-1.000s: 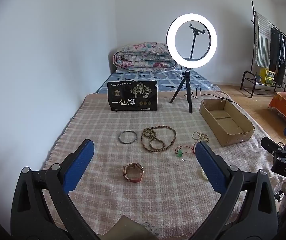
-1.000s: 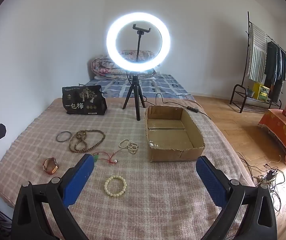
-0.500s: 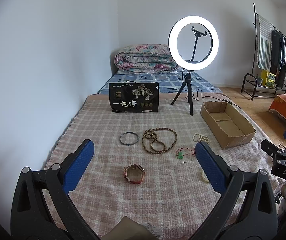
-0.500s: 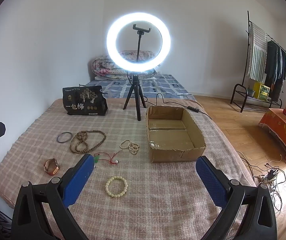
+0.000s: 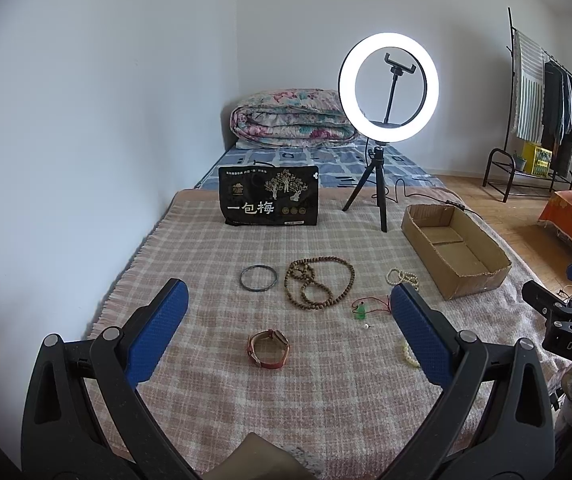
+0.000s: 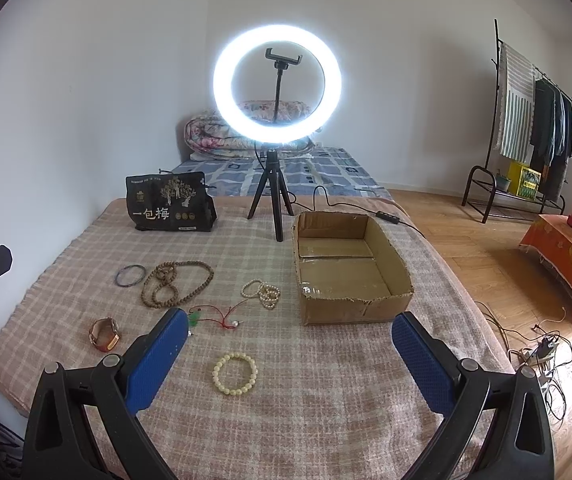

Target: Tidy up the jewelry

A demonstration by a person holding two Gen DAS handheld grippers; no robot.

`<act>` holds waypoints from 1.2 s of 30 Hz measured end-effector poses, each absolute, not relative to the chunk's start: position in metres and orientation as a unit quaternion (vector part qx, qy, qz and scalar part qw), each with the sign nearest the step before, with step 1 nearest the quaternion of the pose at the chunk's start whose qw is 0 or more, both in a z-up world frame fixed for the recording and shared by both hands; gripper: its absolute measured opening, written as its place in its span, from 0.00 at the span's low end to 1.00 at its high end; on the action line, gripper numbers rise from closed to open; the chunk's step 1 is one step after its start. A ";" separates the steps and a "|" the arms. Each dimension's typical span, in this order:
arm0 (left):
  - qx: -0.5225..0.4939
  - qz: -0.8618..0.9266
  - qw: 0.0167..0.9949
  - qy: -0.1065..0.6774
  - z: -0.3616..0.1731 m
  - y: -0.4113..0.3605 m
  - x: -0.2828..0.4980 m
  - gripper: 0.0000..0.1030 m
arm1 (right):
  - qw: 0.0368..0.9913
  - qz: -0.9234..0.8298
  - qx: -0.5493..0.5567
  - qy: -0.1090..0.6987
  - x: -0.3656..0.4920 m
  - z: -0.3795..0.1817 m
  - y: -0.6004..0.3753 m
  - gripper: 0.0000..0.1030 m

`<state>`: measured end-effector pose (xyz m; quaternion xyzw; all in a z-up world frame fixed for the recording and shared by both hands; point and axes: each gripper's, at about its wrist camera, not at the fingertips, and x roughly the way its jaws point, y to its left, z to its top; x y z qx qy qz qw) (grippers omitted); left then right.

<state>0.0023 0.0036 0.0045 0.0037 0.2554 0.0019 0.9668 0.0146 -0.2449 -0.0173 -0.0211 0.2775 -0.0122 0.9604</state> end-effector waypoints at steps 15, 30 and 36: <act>0.003 0.003 0.967 0.255 0.004 0.004 0.002 1.00 | 0.960 -0.011 -0.019 0.279 0.015 -0.017 -0.245 1.00; 0.001 0.002 0.967 0.254 0.004 0.004 0.001 1.00 | 0.959 -0.010 -0.015 0.281 0.015 -0.018 -0.245 1.00; 0.002 0.002 0.967 0.255 0.004 0.005 0.002 1.00 | 0.959 -0.008 -0.011 0.284 0.016 -0.019 -0.245 1.00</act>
